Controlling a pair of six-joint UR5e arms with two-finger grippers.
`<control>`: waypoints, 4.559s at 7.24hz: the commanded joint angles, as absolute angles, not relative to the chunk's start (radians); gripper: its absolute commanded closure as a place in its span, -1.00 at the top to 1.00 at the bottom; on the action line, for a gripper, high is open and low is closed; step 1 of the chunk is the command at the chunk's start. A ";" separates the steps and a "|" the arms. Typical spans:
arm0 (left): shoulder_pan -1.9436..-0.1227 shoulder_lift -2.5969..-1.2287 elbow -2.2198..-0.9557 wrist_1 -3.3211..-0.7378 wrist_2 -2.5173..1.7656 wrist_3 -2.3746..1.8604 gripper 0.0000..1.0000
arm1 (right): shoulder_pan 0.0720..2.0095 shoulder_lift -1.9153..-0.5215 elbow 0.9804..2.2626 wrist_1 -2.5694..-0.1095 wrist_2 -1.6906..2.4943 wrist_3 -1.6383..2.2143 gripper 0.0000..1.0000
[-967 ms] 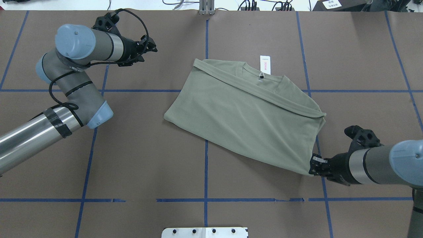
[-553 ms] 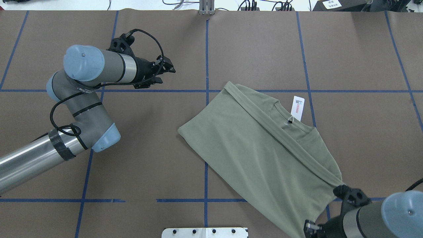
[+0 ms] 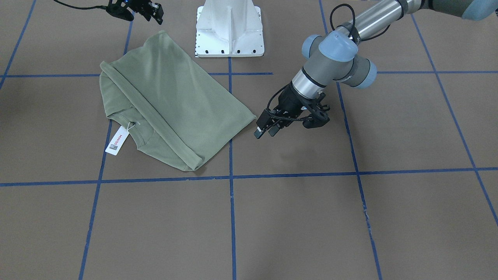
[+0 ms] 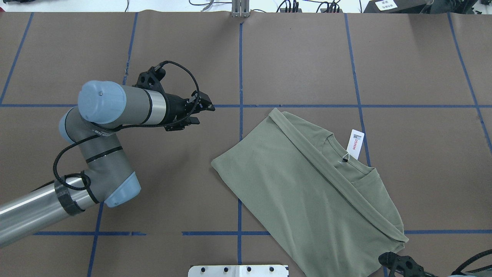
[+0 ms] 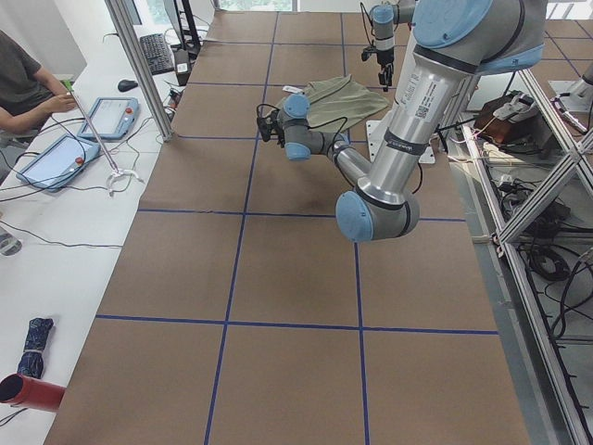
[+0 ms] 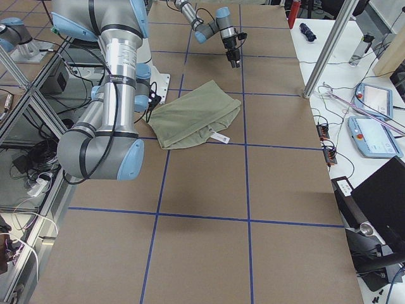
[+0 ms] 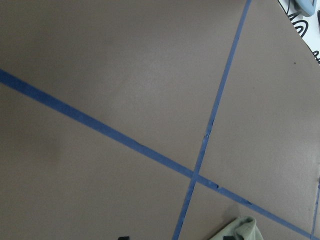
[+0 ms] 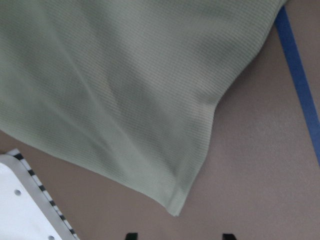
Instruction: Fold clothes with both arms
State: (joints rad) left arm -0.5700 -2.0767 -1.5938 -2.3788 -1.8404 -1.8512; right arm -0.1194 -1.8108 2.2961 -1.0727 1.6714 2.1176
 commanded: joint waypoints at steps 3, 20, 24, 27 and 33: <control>-0.398 -2.052 -1.641 -2.232 -1.806 -1.945 0.38 | 0.253 -1.805 2.266 -1.084 1.712 2.097 1.00; -0.775 -2.484 -0.916 -2.462 -1.660 -1.620 -0.53 | 0.387 -1.654 2.184 -1.088 1.727 1.971 1.00; -0.781 -2.227 -1.359 -2.448 -1.862 -1.623 0.25 | 0.362 -1.466 2.041 -1.103 1.709 1.875 1.00; -0.769 -2.132 -1.476 -2.447 -1.879 -1.626 0.28 | 0.296 -1.162 2.036 -1.629 1.710 1.450 0.59; -0.758 -2.132 -1.471 -2.447 -1.876 -1.628 0.30 | 0.307 -1.103 1.937 -1.776 1.709 0.731 0.24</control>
State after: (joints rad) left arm -0.7621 -2.1327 -1.4716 -2.4467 -1.8777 -1.6275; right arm 0.3043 -1.1131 1.9448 -1.7423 1.7064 0.8067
